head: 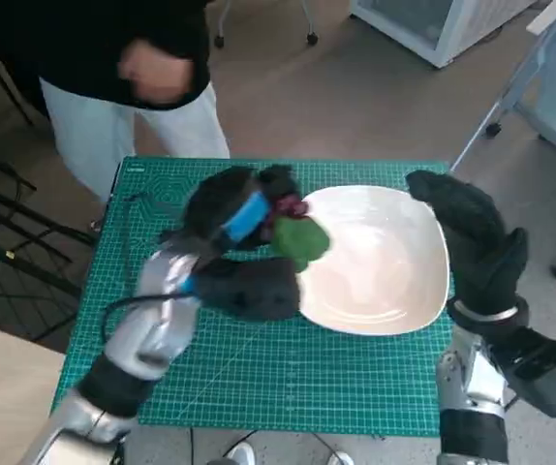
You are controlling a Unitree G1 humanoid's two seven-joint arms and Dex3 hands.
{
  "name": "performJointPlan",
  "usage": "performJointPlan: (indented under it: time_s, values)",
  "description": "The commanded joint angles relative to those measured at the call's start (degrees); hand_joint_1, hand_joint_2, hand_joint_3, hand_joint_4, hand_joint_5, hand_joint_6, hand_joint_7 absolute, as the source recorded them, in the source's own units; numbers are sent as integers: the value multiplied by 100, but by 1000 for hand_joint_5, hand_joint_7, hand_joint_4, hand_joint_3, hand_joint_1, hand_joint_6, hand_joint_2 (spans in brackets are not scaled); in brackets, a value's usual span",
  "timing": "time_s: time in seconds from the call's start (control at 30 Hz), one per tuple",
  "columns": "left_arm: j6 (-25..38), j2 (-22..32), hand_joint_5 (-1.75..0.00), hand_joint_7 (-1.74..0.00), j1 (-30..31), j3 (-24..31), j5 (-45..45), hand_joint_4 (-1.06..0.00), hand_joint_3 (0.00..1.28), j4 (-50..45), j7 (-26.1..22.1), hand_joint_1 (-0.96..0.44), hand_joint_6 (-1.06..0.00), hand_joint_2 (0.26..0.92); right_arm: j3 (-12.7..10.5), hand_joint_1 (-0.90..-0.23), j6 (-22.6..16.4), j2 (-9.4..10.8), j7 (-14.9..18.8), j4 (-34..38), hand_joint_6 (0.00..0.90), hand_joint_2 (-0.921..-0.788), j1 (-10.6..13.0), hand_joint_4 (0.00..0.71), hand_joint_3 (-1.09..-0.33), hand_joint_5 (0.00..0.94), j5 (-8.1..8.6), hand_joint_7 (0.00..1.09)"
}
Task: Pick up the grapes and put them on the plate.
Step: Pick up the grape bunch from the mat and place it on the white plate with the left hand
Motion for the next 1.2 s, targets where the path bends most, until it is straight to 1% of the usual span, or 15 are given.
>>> performJointPlan:
  time_s: [0.03, 0.17, 0.37, 0.5, 0.6, 0.8, 1.07, 1.2]
  values:
    - [-101, -201, -1431, -1144, -619, -196, 91, -562, 191, 262, -192, 3, -511, 921, -39, -480, 80, -27, -56, -71, 39, -921, 194, 241, -589, 1, 22, 472]
    - [-246, -374, -1423, -1159, -994, -351, 83, -554, 190, 611, -237, 2, -513, 921, -51, -480, 89, -36, -72, -143, 42, -921, 226, 244, -584, 2, 19, 472]
    - [-463, -648, -1369, -1123, -1392, -527, 54, -601, 147, 1074, -200, 2, -558, 921, -100, -485, 90, -72, -89, -190, 47, -921, 278, 247, -573, 4, 36, 468]
    - [-651, -863, -1446, -1055, -1625, -621, 29, -565, 154, 1548, -101, 4, -591, 921, -135, -487, 70, -76, -120, -206, 49, -921, 317, 250, -569, 5, 28, 463]
    - [-760, -1019, -1475, -1046, -1784, -682, 16, -544, 163, 1910, -47, 3, -594, 921, -149, -488, 55, -70, -176, -237, 53, -921, 352, 252, -568, 5, -6, 459]
    - [-873, -1296, -1492, -1083, -2040, -715, -64, -528, 185, 2456, -69, 3, -558, 921, -160, -495, 11, -58, -276, -298, 63, -921, 428, 255, -563, 5, -62, 448]
    - [-932, -1438, -1511, -1084, -2113, -658, -206, -522, 199, 2654, -212, 6, -538, 921, -162, -499, -35, -53, -410, -321, 71, -921, 466, 257, -560, 5, -143, 435]
    - [-909, -1477, -1401, -1229, -2113, -639, -277, -515, 196, 2679, -264, 3, -521, 921, -152, -497, -55, -50, -457, -301, 74, -921, 461, 257, -559, 4, -167, 428]
